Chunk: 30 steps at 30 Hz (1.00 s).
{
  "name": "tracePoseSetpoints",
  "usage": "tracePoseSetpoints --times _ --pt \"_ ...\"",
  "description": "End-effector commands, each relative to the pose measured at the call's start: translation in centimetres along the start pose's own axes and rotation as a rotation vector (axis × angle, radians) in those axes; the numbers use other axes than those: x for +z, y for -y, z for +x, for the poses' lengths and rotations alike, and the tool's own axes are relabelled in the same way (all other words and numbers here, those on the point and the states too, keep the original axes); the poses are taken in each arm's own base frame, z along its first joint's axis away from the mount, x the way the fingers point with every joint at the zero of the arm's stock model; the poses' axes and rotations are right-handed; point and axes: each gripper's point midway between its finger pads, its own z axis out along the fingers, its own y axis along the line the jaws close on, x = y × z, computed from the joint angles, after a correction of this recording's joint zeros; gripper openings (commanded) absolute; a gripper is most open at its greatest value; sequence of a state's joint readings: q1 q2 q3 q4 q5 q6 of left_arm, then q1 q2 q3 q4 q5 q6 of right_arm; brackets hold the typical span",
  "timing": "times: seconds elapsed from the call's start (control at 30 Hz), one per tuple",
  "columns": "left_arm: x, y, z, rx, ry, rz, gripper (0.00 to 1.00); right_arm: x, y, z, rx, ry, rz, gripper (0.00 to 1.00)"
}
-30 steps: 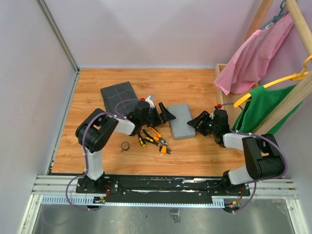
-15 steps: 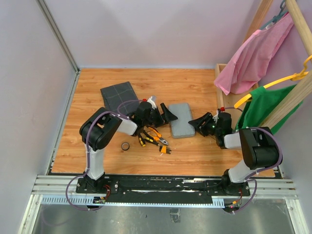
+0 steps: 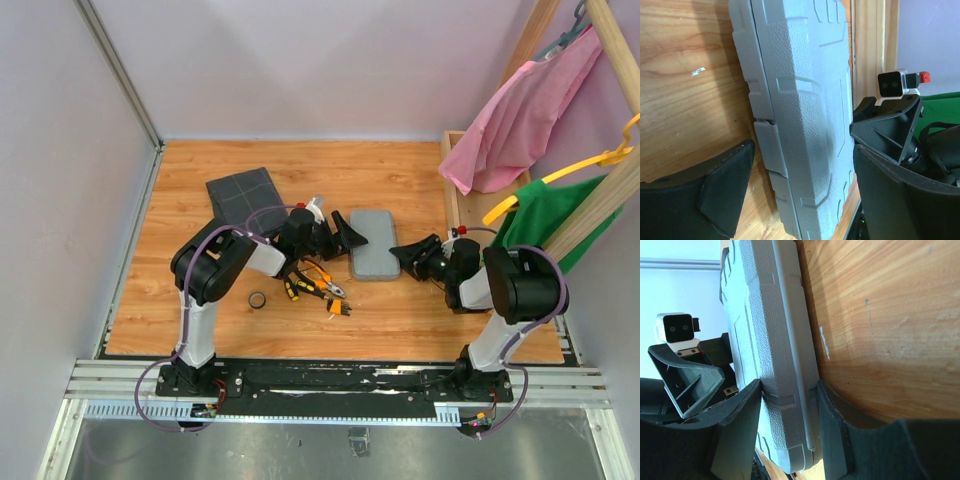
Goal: Sort the tools into containers
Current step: Open the storage box at the center of the board.
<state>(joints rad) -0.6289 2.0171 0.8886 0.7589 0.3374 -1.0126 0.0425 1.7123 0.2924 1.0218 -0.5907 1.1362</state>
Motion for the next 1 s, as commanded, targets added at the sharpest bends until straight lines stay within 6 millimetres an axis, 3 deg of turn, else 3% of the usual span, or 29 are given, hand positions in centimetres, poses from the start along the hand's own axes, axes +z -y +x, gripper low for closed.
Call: tracePoseSetpoints --times 0.0,0.4,0.87,0.97 --pt "0.7 0.4 0.9 -0.002 -0.030 0.019 0.84 -1.7 8.1 3.9 0.239 -0.051 0.256 0.34" --pt "1.4 1.1 1.4 -0.016 -0.044 0.057 0.82 -1.5 8.8 4.5 0.297 -0.049 0.196 0.31" --pt "1.0 5.2 0.7 -0.023 -0.035 0.250 0.47 -1.7 7.8 4.0 0.236 -0.045 0.179 0.33" --pt "0.6 5.7 0.4 0.003 -0.023 0.247 0.42 -1.9 6.7 3.3 0.182 -0.028 0.160 0.35"
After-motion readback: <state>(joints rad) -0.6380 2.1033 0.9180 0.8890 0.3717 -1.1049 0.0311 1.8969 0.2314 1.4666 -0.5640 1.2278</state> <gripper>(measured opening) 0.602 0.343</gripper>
